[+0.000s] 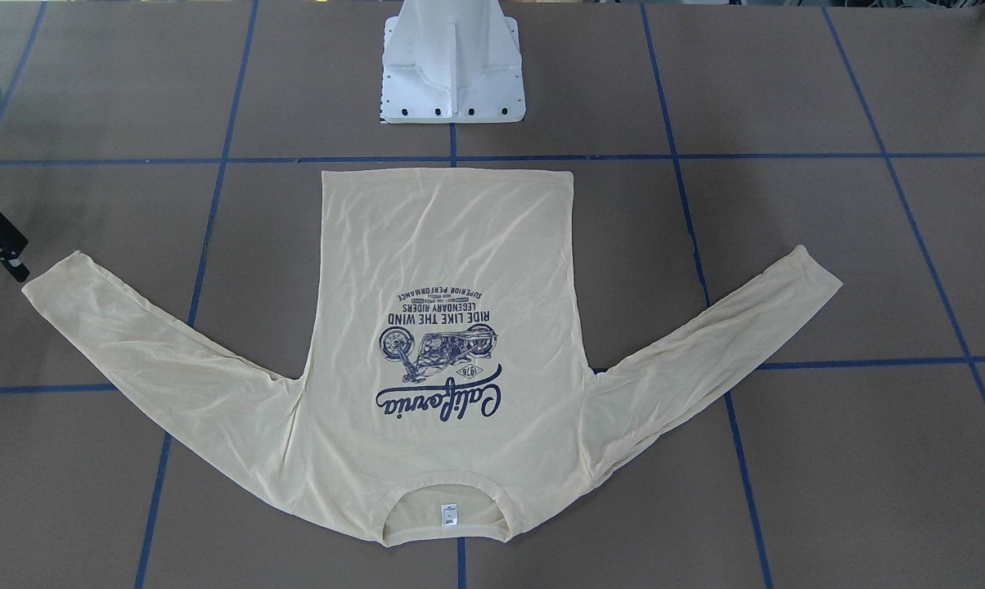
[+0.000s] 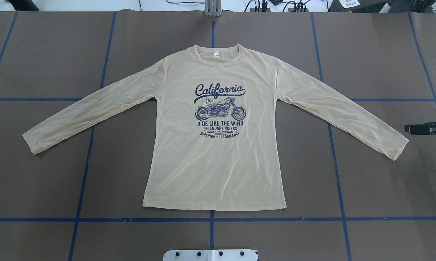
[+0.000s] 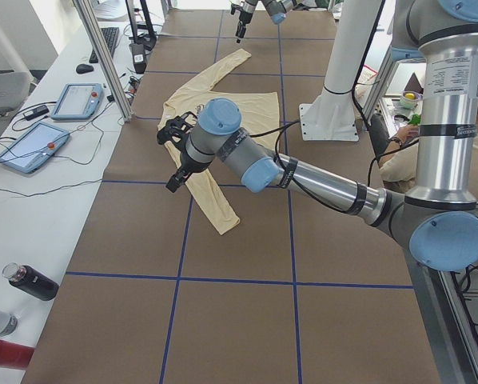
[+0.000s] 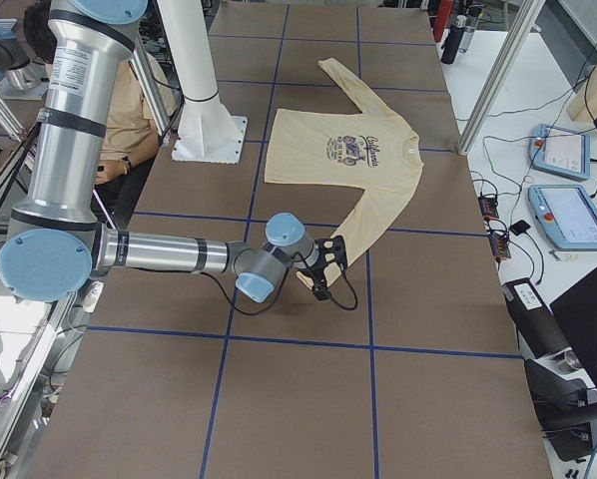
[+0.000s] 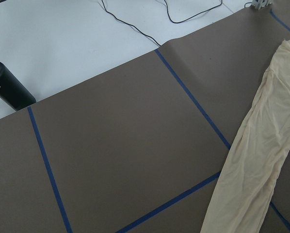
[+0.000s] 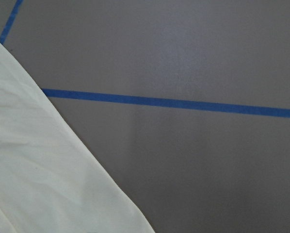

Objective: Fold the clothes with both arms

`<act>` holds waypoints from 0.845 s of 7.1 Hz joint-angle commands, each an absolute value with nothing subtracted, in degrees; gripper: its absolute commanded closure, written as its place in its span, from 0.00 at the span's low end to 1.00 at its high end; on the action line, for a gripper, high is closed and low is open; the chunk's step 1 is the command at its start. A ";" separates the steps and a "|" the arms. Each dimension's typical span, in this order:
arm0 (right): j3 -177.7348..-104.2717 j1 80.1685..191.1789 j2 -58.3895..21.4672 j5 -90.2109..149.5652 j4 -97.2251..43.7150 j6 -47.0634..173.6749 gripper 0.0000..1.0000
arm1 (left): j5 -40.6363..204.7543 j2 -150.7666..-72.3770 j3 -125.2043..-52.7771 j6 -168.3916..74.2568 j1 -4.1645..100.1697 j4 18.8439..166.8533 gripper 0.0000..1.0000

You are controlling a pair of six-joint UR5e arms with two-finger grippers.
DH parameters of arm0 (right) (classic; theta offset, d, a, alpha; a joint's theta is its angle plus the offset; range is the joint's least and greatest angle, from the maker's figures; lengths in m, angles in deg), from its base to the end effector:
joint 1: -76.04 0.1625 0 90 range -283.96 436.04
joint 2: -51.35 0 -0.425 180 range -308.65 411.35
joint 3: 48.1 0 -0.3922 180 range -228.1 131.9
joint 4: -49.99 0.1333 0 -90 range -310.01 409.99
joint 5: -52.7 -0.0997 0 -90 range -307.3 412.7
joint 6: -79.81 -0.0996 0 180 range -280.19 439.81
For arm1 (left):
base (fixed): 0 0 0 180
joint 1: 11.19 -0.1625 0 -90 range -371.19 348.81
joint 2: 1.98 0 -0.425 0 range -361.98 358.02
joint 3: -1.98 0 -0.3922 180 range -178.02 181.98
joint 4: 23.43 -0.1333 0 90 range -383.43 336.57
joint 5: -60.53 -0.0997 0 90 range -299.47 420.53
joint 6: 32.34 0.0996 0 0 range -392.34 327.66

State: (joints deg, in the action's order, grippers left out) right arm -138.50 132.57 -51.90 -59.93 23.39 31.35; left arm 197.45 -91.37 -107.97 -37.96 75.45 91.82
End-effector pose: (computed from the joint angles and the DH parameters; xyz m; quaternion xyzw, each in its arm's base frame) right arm -0.1520 -0.4022 0.6448 0.1998 -0.4084 0.0326 0.8900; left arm -0.0321 -0.4870 0.4360 0.3181 0.3945 0.1343 0.8516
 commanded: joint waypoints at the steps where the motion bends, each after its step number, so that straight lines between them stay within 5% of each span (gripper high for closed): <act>1: -136.25 127.66 -51.84 -55.61 27.14 26.91 0.16 | 197.37 -91.36 -107.97 -37.96 75.38 91.79 0.00; 4: -136.16 124.12 -51.84 -51.81 27.14 26.81 0.22 | 197.37 -91.36 -107.89 -37.87 75.38 91.79 0.00; 6: -136.07 123.94 -51.93 -51.80 27.14 26.72 0.41 | 197.37 -91.36 -107.53 -37.79 75.38 91.79 0.00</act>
State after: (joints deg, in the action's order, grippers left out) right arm -136.11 124.14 -51.89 -51.93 27.14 26.80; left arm 197.38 -91.36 -107.69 -37.82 75.38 91.83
